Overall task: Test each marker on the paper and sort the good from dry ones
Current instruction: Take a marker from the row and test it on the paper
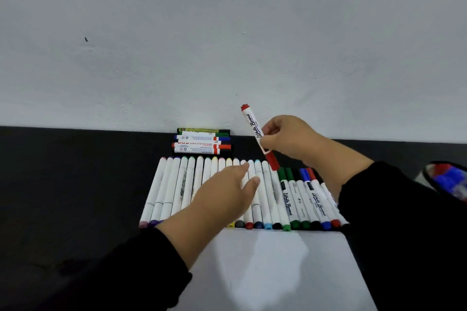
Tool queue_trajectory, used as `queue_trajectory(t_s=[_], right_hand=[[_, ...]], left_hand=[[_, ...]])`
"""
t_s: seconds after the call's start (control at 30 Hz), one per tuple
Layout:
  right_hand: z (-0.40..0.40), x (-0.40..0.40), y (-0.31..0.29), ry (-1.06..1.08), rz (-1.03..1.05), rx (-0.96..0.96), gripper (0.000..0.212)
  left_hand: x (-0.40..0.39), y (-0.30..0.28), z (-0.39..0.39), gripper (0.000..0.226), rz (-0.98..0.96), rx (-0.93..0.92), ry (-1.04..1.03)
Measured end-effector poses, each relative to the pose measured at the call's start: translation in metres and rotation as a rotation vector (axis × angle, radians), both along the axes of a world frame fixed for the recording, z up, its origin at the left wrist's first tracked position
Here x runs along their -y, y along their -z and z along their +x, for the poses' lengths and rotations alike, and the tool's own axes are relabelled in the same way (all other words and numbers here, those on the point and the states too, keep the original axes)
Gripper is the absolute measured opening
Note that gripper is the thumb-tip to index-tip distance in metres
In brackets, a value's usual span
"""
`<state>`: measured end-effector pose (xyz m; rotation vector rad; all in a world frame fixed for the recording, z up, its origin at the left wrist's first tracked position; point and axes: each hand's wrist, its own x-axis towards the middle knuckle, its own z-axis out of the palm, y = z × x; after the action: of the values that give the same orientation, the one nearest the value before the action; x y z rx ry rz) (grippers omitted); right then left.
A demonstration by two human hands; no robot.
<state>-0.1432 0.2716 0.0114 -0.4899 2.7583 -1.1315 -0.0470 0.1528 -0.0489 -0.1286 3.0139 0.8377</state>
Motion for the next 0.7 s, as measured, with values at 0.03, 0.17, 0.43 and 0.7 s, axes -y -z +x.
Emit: queue_trajectory(t_s=[0.03,0.17,0.43,0.7], right_hand=[[0.013,0.001,-0.002,0.003,-0.063,0.061,0.012],[0.062,0.004,-0.004,-0.007,-0.231,0.213,0.005],[0.145,0.007,0.005,-0.013,-0.469,0.327,0.009],[0.205,0.005,0.032,0.064,-0.628,0.431,0.013]], left_hand=[[-0.003,-0.005,0.011,0.052,0.131,0.016,-0.028],[-0.008,-0.015,0.053,0.041,0.58,0.08,-0.132],[0.001,-0.016,0.135,0.009,1.01,0.13,-0.238],[0.011,-0.01,0.19,0.006,1.0,0.191,-0.285]])
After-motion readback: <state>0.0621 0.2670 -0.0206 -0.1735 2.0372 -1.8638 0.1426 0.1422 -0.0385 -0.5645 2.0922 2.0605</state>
